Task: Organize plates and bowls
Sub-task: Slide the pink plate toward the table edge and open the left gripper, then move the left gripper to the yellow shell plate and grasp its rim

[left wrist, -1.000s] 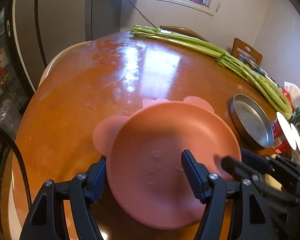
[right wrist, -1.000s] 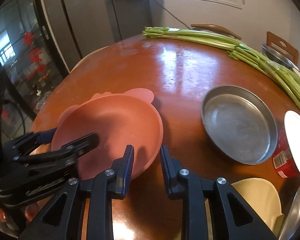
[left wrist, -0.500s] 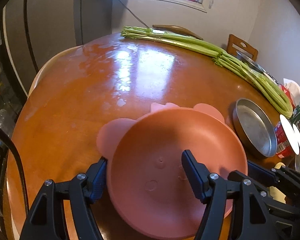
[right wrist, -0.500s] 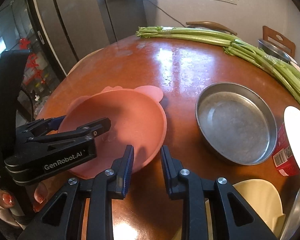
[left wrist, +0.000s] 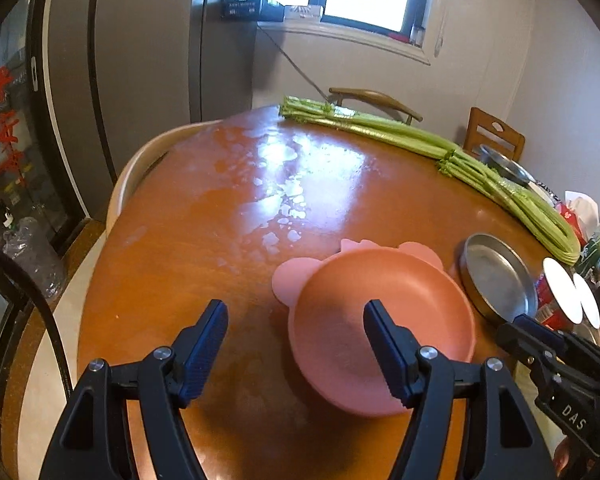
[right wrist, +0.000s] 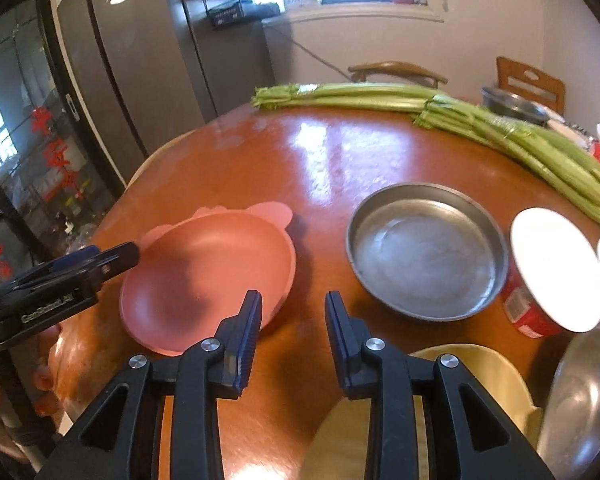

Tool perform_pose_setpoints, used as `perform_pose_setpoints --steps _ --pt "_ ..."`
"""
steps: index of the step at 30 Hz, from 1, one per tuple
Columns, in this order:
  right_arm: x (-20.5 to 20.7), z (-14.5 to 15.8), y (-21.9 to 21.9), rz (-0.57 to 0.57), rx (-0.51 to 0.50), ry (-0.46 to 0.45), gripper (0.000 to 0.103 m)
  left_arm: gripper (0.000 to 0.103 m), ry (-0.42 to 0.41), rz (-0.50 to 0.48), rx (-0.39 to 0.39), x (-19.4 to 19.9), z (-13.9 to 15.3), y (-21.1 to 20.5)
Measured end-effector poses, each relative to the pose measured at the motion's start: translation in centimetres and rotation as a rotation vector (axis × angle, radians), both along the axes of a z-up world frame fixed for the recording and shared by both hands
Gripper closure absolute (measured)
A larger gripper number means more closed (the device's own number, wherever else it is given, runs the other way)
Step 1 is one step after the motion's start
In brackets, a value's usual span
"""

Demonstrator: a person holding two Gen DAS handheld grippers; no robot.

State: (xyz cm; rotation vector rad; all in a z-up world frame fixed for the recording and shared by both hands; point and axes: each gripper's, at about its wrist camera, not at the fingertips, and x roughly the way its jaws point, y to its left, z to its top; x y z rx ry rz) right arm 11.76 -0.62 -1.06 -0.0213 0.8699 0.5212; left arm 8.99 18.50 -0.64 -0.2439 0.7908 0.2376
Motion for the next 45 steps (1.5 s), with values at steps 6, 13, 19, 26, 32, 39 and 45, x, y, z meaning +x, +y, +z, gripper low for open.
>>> perform_pose_setpoints --steps 6,13,19,26,32,39,45 --pt "-1.9 1.6 -1.8 -0.017 0.009 -0.057 0.068 0.033 -0.016 -0.046 0.010 -1.3 1.2 -2.6" --pt "-3.6 2.5 -4.3 -0.031 0.061 -0.058 0.060 0.033 -0.026 -0.135 0.002 -2.0 2.0 -6.5" --pt "-5.7 2.9 -6.8 -0.063 0.080 -0.071 0.060 0.033 -0.012 -0.181 0.008 -2.4 1.8 -9.2" --pt "-8.1 3.3 -10.2 -0.104 0.083 -0.077 0.060 0.033 0.004 -0.225 0.017 -2.5 1.3 -11.5" --pt "-9.8 2.9 -12.2 -0.127 0.068 -0.070 0.060 0.032 0.024 -0.274 0.025 -2.6 0.7 -13.3" --pt "-11.3 0.8 -14.3 -0.163 0.026 -0.013 0.060 0.032 0.055 -0.323 0.024 -2.6 -0.4 -15.1" --pt "-11.4 -0.8 -15.4 -0.197 -0.003 0.024 0.060 0.032 0.083 -0.360 0.023 -2.1 -1.4 -16.5"
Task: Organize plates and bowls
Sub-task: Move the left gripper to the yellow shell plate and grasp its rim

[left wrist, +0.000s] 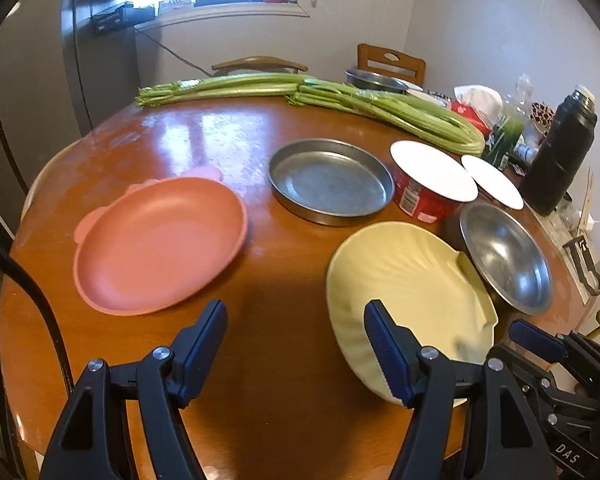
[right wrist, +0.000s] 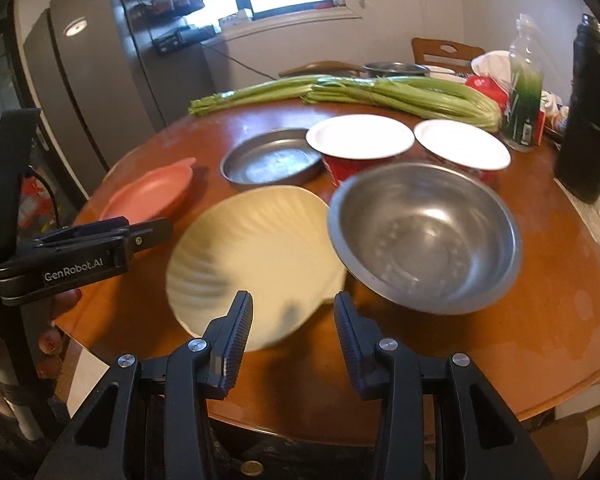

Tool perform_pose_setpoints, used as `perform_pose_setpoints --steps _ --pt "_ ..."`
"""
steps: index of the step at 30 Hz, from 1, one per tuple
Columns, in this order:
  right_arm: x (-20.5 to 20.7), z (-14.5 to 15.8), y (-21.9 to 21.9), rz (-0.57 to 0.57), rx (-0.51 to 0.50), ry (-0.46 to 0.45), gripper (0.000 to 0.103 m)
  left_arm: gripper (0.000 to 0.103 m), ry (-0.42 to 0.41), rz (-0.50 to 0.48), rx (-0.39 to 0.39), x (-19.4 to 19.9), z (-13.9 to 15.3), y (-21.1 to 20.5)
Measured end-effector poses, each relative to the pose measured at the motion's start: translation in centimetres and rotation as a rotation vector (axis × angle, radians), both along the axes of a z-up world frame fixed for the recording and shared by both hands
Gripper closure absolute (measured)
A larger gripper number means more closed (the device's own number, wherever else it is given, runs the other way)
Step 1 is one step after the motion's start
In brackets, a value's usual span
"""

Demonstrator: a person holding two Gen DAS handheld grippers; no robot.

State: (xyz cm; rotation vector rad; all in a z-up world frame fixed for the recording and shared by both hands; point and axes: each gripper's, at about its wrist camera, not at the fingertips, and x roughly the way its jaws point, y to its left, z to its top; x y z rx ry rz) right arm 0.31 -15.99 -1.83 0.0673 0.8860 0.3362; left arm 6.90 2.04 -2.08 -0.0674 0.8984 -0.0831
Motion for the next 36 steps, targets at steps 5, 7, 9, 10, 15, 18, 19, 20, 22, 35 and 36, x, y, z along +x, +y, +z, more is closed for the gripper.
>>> perform_pose_setpoints --steps 5,7,9,10,15,18,19,20,22,35,36 --pt "0.7 -0.6 0.1 -0.010 0.010 0.021 0.060 0.032 0.023 -0.020 -0.002 0.6 -0.8 -1.0" --pt "0.9 -0.9 0.1 -0.012 0.012 0.029 0.060 0.032 0.034 -0.029 -0.007 0.8 -1.2 -1.3" --pt "1.2 -1.2 0.2 -0.020 0.007 0.030 0.060 0.032 0.045 -0.031 -0.004 1.0 -1.6 -1.4" --pt "1.3 -1.3 0.2 -0.025 0.001 0.033 0.060 0.032 0.049 -0.036 -0.002 1.1 -1.8 -1.6" --pt "1.9 -2.0 0.3 -0.051 -0.012 0.037 0.060 0.032 0.059 -0.049 0.002 1.6 -2.4 -2.2" --pt "2.4 -2.4 0.3 -0.057 -0.006 0.043 0.060 0.033 0.064 -0.055 0.006 1.9 -2.8 -2.5" --pt "2.5 -2.5 0.4 -0.058 -0.007 0.045 0.060 0.033 0.066 -0.056 0.007 2.0 -3.0 -2.5" --pt "2.6 -2.5 0.4 -0.056 -0.006 0.045 0.060 0.033 0.068 -0.056 0.006 2.0 -3.1 -2.5" --pt "2.8 -2.7 0.6 -0.059 -0.009 0.042 0.060 0.033 0.071 -0.057 0.003 2.2 -3.2 -2.6" --pt "2.9 -3.0 2.1 -0.011 -0.057 -0.007 0.060 0.036 0.064 -0.094 -0.010 2.0 -3.2 -3.1" --pt "2.8 -2.9 2.3 -0.002 -0.059 -0.009 0.060 0.038 0.065 -0.102 -0.012 2.0 -3.2 -3.1"
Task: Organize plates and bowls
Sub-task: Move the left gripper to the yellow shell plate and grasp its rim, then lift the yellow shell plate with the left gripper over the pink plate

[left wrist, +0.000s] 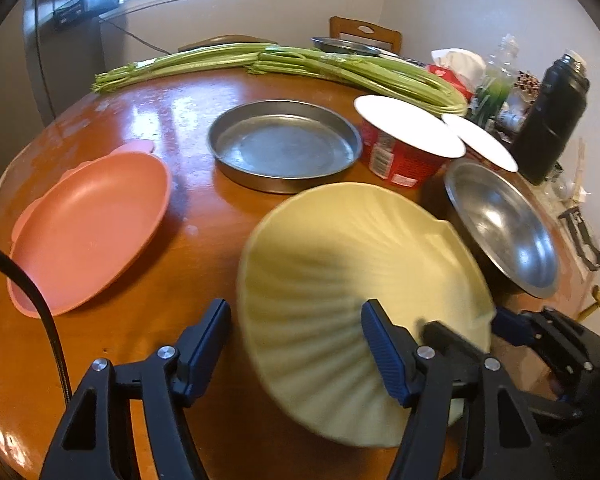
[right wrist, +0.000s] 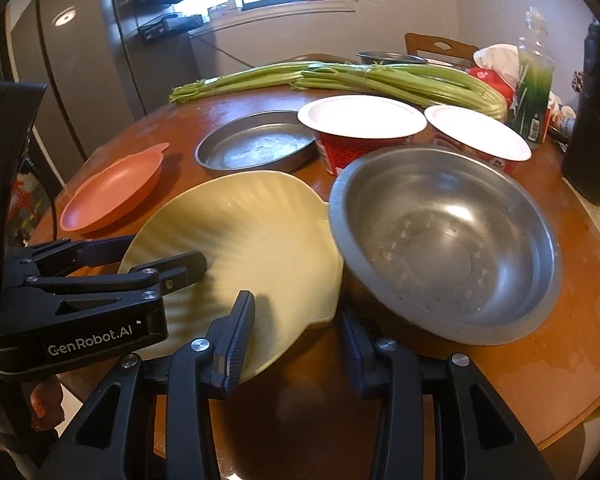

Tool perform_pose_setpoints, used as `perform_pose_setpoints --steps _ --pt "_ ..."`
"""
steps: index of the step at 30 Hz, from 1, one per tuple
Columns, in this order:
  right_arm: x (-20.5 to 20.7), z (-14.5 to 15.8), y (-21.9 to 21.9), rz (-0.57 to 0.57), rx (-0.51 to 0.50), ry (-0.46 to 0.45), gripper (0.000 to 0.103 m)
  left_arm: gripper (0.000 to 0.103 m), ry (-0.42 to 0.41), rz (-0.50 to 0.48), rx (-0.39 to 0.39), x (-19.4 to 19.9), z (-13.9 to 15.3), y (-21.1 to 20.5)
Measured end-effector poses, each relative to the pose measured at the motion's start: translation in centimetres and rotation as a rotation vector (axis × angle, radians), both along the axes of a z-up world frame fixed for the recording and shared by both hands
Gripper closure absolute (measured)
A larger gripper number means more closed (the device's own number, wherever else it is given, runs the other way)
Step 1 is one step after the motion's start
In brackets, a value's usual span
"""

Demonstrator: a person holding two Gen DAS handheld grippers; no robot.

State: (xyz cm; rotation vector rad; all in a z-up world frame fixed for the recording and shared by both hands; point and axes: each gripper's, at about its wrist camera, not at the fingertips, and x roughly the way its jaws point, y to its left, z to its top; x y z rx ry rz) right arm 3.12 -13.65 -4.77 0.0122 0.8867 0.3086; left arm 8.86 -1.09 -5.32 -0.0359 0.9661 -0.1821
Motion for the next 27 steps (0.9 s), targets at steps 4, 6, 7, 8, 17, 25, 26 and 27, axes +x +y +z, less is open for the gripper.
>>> perform_pose_setpoints --steps 4,6,7,8,17,25,26,27 --pt "-0.2 0.1 0.7 0.021 -0.016 -0.009 0.060 0.041 -0.002 -0.003 0.010 -0.1 0.0 -0.1" --pt "-0.3 0.1 0.7 0.023 -0.008 -0.006 0.060 0.041 -0.001 -0.001 0.006 -0.2 0.0 0.1" --pt "-0.3 0.2 0.8 0.025 -0.008 -0.008 0.061 0.041 0.000 -0.001 0.007 -0.3 0.1 0.2" --pt "-0.3 0.3 0.9 0.026 -0.009 -0.009 0.061 0.041 -0.002 0.001 0.010 -0.3 0.1 0.2" --pt "-0.6 1.4 2.0 0.052 -0.003 -0.030 0.060 0.041 -0.053 0.030 0.018 -1.2 2.0 1.4" --pt "-0.5 2.5 4.4 0.099 0.003 -0.050 0.060 0.041 -0.095 0.091 0.010 -1.9 3.7 4.0" --pt "-0.4 2.7 5.0 0.109 0.001 -0.055 0.060 0.041 -0.097 0.103 0.007 -2.0 3.8 4.5" --pt "-0.3 2.8 5.3 0.115 0.003 -0.058 0.060 0.041 -0.100 0.112 0.006 -2.0 3.9 5.0"
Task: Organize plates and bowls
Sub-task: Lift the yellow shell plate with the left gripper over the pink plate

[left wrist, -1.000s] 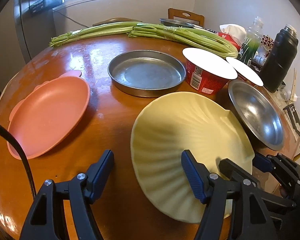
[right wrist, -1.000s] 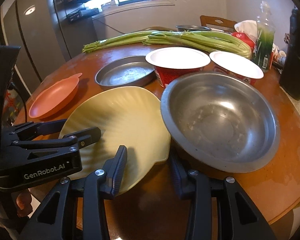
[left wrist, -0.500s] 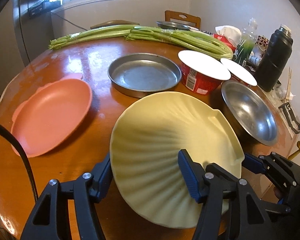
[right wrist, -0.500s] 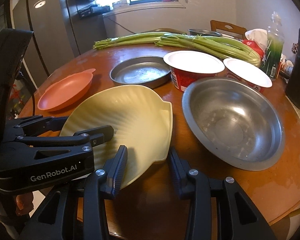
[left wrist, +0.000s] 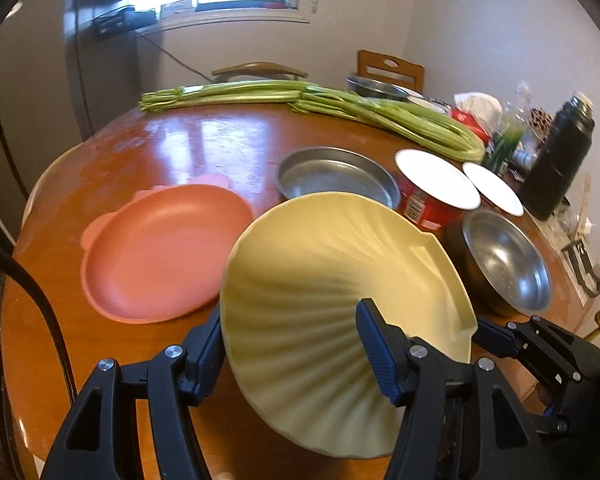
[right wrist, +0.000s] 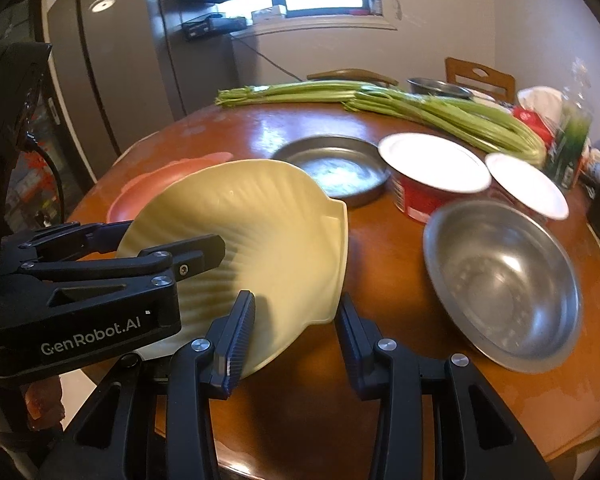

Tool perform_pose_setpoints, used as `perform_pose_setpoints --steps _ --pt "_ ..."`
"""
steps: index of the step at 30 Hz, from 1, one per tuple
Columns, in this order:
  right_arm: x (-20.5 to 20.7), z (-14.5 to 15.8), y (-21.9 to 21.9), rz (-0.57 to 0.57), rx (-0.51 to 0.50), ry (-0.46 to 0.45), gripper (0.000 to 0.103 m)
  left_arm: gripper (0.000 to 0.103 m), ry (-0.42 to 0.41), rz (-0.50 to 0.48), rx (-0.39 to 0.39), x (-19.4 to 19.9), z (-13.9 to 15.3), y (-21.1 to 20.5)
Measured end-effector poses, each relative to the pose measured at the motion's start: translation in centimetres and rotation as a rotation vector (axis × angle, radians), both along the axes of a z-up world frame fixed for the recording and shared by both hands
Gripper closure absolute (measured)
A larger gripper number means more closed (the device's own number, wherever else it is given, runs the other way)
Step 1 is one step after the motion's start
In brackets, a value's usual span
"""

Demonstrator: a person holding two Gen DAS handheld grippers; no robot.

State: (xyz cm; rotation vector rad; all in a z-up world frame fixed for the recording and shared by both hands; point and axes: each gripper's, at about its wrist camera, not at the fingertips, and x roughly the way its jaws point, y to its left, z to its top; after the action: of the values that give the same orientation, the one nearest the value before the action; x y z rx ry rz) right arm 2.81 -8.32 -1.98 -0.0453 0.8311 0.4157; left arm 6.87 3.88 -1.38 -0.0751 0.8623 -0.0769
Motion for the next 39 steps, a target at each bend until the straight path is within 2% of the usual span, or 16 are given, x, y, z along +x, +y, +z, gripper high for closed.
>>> perform_pose_setpoints --steps 9,16,22,29,39 --pt "1.7 1.2 5.1 0.098 0.017 -0.020 0.060 0.041 -0.004 0.113 0.001 0.4 0.6 5.4" --pt "3.1 1.1 8.4 0.135 -0.003 -0.018 0.060 0.041 0.018 0.159 -0.001 1.4 0.0 8.4" --pt "4.4 0.5 9.4 0.134 -0.007 0.005 0.060 0.041 0.026 0.154 0.007 2.2 -0.1 9.0" --pt "5.8 0.3 10.4 0.128 -0.005 0.016 0.060 0.041 0.034 0.149 0.058 4.2 0.1 9.5" --pt "7.1 -0.5 11.7 0.133 0.002 0.036 0.060 0.041 0.058 0.167 0.051 6.2 -0.7 10.8"
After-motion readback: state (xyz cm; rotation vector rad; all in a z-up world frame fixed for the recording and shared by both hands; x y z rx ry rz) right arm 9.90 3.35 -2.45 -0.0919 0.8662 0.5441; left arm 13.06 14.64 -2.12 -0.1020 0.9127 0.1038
